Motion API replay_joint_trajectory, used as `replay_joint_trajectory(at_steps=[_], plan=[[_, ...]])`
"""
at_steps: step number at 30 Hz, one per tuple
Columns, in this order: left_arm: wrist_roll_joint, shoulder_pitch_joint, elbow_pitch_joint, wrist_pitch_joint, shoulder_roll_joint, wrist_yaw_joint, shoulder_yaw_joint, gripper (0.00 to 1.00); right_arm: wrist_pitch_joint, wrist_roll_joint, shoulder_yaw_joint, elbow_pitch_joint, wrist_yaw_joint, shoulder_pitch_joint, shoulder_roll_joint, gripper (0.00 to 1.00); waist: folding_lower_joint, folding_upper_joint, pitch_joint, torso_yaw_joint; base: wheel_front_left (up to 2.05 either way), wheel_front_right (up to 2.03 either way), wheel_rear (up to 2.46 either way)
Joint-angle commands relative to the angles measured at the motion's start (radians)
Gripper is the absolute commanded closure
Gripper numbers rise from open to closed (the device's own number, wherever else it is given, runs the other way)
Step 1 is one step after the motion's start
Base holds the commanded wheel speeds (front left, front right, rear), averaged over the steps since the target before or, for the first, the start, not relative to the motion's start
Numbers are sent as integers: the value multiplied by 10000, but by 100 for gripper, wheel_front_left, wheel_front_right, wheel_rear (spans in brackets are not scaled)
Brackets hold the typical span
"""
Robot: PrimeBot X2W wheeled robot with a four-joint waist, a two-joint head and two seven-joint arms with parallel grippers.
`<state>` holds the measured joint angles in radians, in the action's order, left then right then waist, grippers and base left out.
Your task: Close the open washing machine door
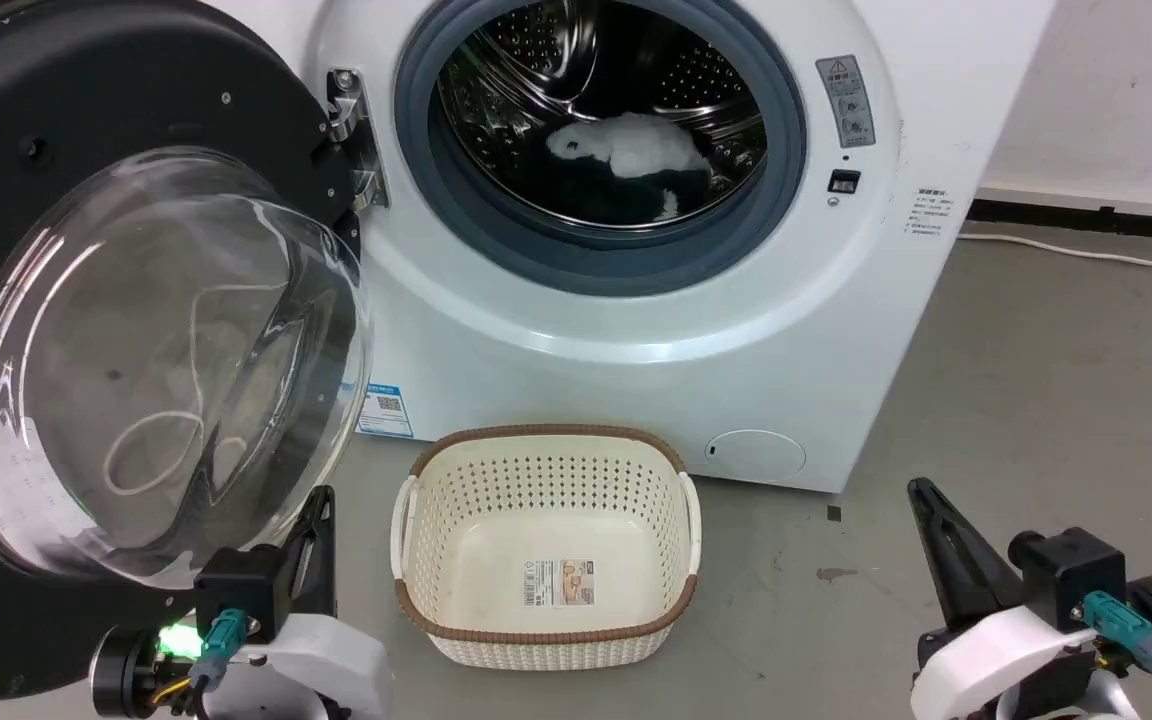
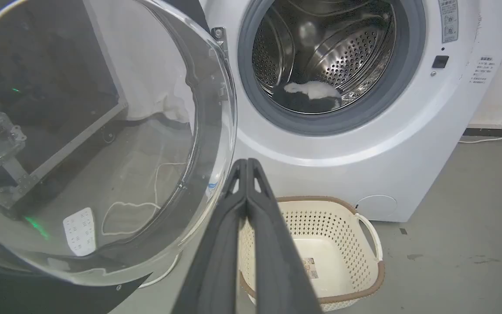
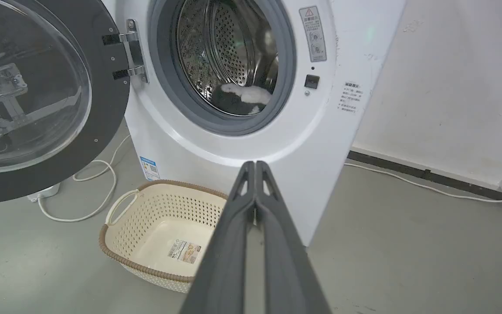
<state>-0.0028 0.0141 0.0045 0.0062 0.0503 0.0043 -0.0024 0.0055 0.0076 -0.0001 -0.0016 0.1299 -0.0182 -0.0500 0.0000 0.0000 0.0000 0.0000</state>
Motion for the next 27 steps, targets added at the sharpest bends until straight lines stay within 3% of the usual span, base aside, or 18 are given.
replay_joint_trajectory(at_steps=[1,27], plan=[[28,-141,-45,-62,-1,-43,24,100,-55,-76,1,16,8,182,-3,100,0,0,0,0,0,0,0],[28,-141,-45,-62,-1,-43,24,100,-55,-76,1,16,8,182,-3,100,0,0,0,0,0,0,0]])
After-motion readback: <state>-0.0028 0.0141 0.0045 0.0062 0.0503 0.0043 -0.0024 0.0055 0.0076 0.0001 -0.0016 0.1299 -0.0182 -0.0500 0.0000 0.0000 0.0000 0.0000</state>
